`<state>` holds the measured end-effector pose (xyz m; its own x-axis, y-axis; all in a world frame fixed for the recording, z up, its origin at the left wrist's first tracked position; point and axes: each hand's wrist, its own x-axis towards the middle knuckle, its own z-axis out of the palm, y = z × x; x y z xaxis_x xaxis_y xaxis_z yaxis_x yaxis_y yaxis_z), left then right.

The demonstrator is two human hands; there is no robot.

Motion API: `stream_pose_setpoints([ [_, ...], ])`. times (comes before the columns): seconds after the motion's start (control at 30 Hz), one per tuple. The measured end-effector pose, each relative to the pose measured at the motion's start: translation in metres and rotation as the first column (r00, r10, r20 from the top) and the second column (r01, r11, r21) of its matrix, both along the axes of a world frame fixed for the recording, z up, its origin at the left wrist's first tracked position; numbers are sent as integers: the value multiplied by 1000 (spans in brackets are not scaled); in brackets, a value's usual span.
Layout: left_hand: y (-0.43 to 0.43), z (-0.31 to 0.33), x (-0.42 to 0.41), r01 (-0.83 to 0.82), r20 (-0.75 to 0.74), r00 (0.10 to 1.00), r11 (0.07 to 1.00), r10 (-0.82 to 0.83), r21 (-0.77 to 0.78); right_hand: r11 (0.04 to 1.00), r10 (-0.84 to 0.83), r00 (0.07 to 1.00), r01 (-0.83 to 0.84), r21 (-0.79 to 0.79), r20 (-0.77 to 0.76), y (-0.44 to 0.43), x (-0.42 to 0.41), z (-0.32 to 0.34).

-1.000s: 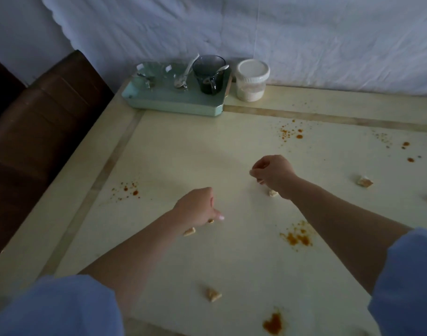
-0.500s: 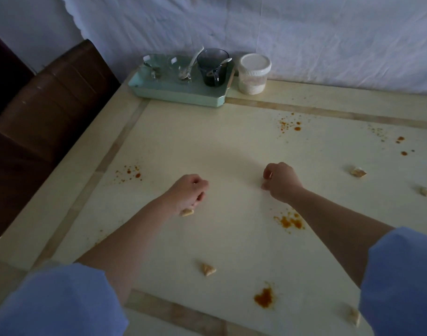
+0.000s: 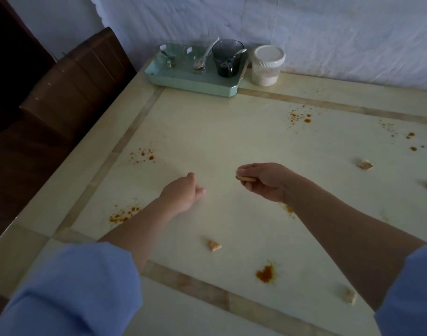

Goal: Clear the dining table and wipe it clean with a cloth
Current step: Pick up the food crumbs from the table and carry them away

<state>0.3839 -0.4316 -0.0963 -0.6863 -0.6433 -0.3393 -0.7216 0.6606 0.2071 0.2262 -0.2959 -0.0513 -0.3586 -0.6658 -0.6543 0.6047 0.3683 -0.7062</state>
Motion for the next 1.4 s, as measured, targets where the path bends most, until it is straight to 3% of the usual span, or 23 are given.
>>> stream_pose_setpoints([
  [0.13,12,9,6,-103,-76,991,988,112,118,997,-10,974,27,-72,226,19,17,12],
  [0.27,27,9,18,-168,-126,973,968,193,188,996,28,964,-4,-90,264,35,32,23],
  [0.33,38,13,20,-220,-204,930,908,305,356,995,42,961,-16,-98,273,42,37,29],
  [0.43,55,29,30,-238,-268,748,622,607,746,995,63,970,-42,-94,236,58,45,35],
  [0.53,76,36,50,-107,-145,611,263,778,959,996,39,968,-17,-93,247,75,55,39],
  [0.57,82,36,53,-78,-113,606,200,787,977,996,23,962,3,-94,270,80,57,39],
  [0.63,102,32,62,-59,-102,583,167,806,984,996,9,955,20,-93,297,93,64,39],
  [0.67,109,29,63,-80,-115,579,196,807,977,997,4,958,20,-80,287,99,65,37],
  [0.7,117,25,64,-140,-147,594,282,791,949,998,-2,966,18,-58,259,104,66,35],
  [0.73,123,22,64,-232,-187,647,424,740,876,999,-10,975,19,-36,221,109,67,33],
  [0.8,129,14,63,-342,-222,809,743,544,575,999,-40,987,39,7,154,117,66,30],
  [0.87,132,7,61,-284,-169,923,908,346,310,996,-81,989,77,33,121,124,65,28],
  [1.1,132,-10,52,-21,-39,999,1000,22,19,983,-142,990,140,119,11,152,61,22],
  [1.17,131,-10,52,-18,-113,993,999,22,39,973,-169,984,175,147,-56,165,62,20],
  [1.2,131,-8,49,-49,-178,981,991,70,122,967,-178,979,192,168,-98,174,62,18],
  [1.27,138,3,41,-122,-325,896,871,303,476,940,-225,957,262,219,-183,194,61,15],
  [1.33,152,22,30,-113,-269,776,544,571,831,900,-293,929,348,261,-227,215,57,12],
  [1.4,173,36,14,-28,-142,771,255,621,966,840,-388,889,449,304,-242,236,52,10],
])
